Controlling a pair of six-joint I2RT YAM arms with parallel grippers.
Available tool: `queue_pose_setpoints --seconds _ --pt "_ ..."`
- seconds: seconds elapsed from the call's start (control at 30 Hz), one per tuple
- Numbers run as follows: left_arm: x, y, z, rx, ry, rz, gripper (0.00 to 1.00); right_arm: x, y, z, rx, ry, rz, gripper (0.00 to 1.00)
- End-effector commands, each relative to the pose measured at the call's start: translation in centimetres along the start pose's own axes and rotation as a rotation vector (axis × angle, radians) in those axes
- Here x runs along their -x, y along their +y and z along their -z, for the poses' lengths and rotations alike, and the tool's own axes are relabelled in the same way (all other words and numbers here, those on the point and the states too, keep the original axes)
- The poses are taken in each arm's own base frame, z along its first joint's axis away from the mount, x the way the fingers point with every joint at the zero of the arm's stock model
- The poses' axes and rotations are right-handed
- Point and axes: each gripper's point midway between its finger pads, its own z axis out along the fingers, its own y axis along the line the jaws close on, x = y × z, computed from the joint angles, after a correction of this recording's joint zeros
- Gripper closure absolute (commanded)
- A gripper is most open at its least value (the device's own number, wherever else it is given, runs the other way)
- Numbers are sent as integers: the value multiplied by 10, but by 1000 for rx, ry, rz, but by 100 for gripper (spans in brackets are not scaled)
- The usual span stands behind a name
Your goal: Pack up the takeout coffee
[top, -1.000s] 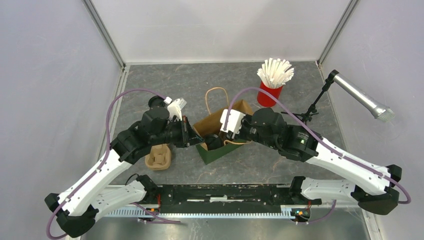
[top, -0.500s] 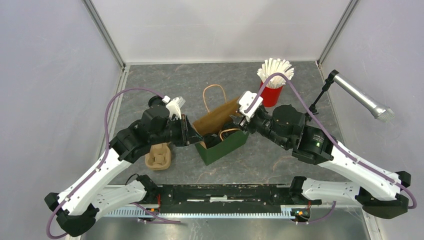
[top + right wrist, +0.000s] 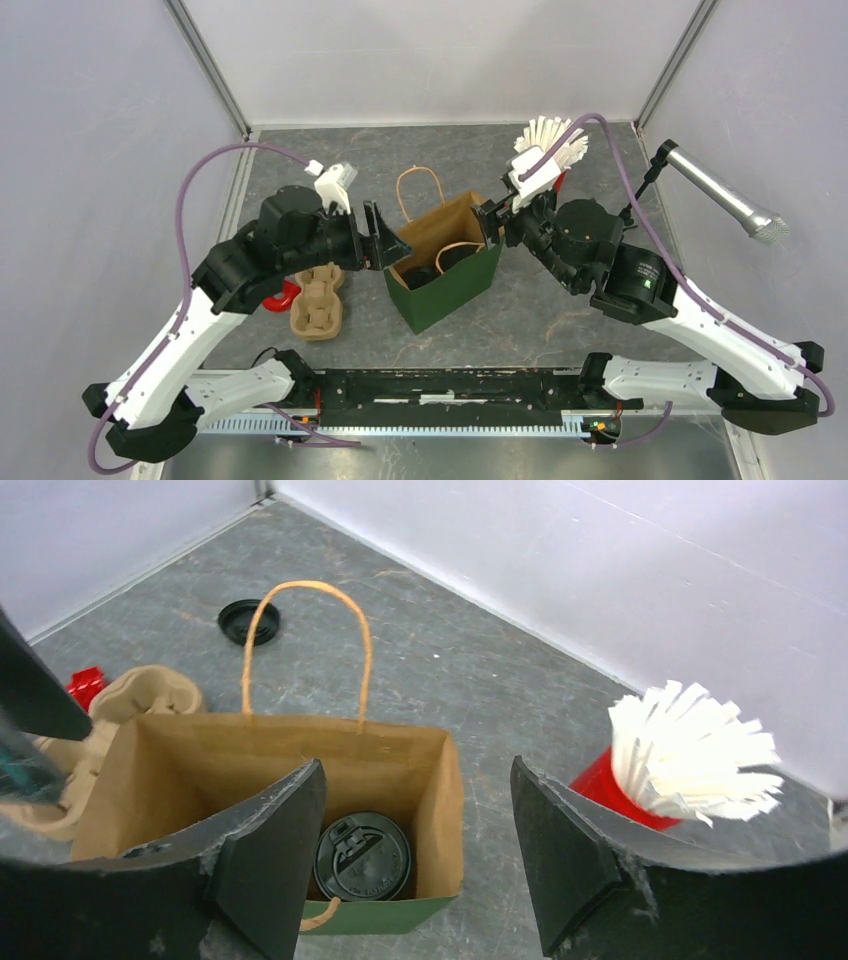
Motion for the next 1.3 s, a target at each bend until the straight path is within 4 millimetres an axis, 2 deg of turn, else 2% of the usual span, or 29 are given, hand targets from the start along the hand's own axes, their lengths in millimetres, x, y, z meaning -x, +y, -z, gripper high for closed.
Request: queue_pose_setpoints --seconds 0.0,0.13,0.23,0.43,0.63,0.77,0.9,1.03,1.27 --pt "41 -8 26 33 -134 -148 0 12 -32 -1 -182 17 -47 24" --pt "63 -15 46 51 -209 -211 0 2 -55 -14 -277 103 47 21" --pt "68 -14 61 60 -253 -234 0 -15 -80 -32 -320 180 69 20" --pt "51 4 84 67 -301 -201 0 -66 -149 -78 -366 343 22 20" --pt "34 18 100 69 -325 -162 0 -90 -203 -122 -401 452 52 34" --pt "32 23 102 85 -330 -162 0 -98 -230 -136 -427 465 32 43" --pt "33 17 97 69 -308 -153 0 -114 -242 -143 -422 515 3 44" --pt "28 15 93 54 -277 -153 0 -130 -236 -145 -391 538 -6 48" --pt "28 17 82 67 -266 -138 0 -141 -226 -150 -332 543 -25 51"
